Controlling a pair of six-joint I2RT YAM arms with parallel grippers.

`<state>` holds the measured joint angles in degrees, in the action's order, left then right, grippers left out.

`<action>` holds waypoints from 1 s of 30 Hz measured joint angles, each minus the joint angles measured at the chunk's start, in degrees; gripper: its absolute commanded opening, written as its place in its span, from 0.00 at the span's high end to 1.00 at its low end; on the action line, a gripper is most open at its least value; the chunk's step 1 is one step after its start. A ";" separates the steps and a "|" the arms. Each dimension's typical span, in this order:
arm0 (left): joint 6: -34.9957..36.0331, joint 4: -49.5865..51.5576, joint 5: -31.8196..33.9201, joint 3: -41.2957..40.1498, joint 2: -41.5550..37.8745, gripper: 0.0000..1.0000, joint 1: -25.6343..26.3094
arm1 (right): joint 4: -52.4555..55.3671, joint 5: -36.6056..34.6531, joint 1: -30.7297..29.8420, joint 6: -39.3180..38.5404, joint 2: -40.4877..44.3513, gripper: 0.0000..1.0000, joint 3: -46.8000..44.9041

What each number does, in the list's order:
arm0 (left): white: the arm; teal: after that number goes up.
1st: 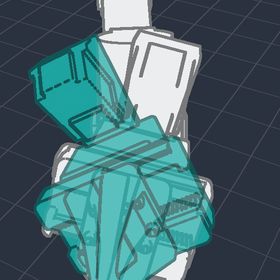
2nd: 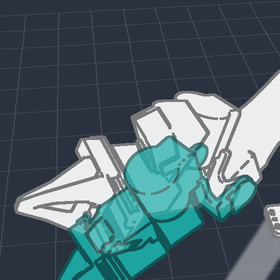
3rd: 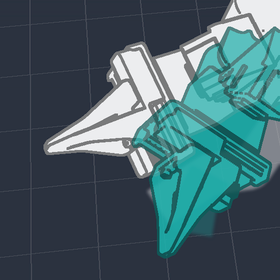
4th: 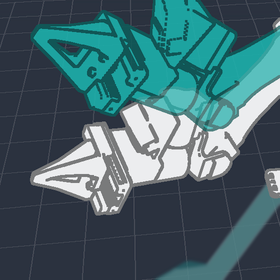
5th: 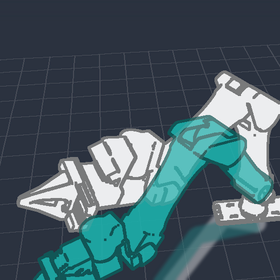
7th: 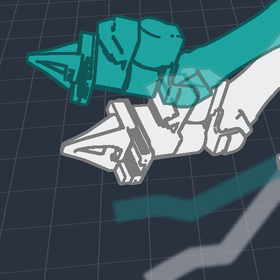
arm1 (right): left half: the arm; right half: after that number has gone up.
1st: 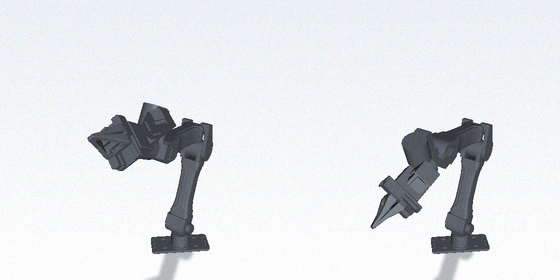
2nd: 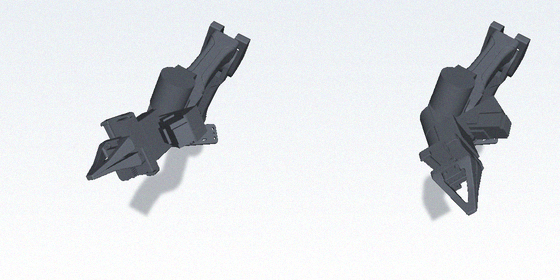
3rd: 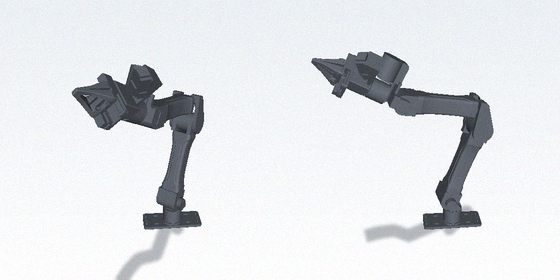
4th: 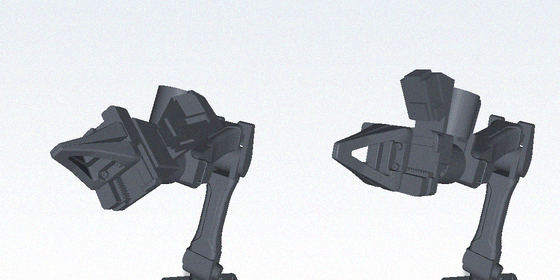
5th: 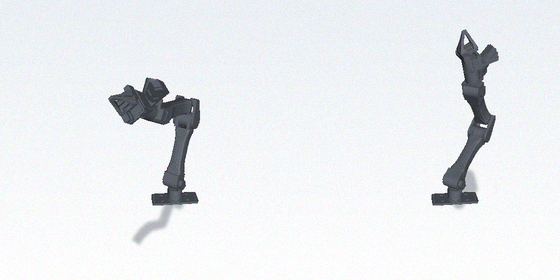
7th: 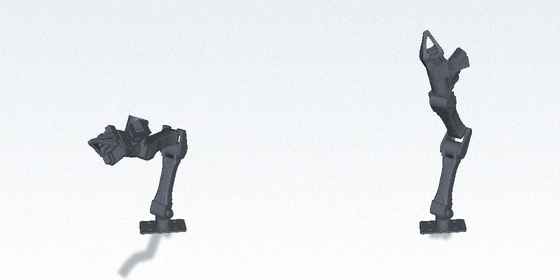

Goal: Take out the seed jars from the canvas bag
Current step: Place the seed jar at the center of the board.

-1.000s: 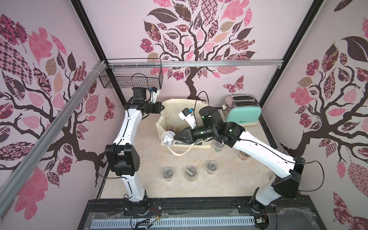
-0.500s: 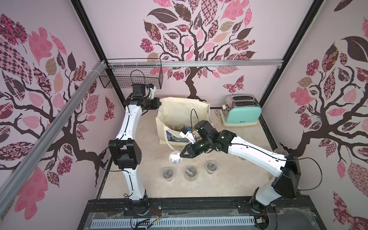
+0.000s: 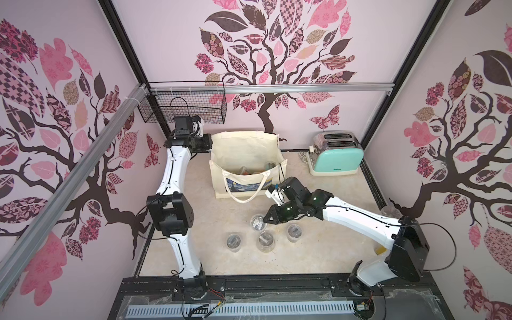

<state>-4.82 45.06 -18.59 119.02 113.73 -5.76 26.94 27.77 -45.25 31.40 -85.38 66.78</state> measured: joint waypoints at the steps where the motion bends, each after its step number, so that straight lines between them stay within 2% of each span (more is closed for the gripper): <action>1: 0.00 -0.11 -0.07 -0.17 -0.09 1.00 -0.28 | -0.20 -0.33 1.01 0.50 0.44 0.81 -0.57; 9: 0.66 -0.96 -1.57 -1.79 -0.98 1.00 -0.70 | -1.77 -2.12 5.38 2.25 0.66 0.79 -2.23; 21: 6.05 -0.37 -5.49 -6.32 -5.79 1.00 -0.74 | -6.08 -1.79 8.57 3.04 -1.49 0.78 -8.66; 26: 6.82 -0.02 -5.79 -6.34 -5.90 0.87 -0.74 | -6.97 -1.20 8.98 3.34 -3.39 0.77 -9.57; 28: 6.73 0.00 -5.90 -6.34 -5.90 0.71 -0.74 | -7.69 -0.83 9.07 3.37 -4.11 0.76 -9.57; 30: 6.45 -0.02 -5.97 -6.34 -5.92 0.62 -0.81 | -8.04 -0.50 9.09 3.34 -4.90 0.76 -9.57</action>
<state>1.63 45.04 -24.56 112.68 107.81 -6.57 18.90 27.27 -36.16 34.74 -90.28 57.21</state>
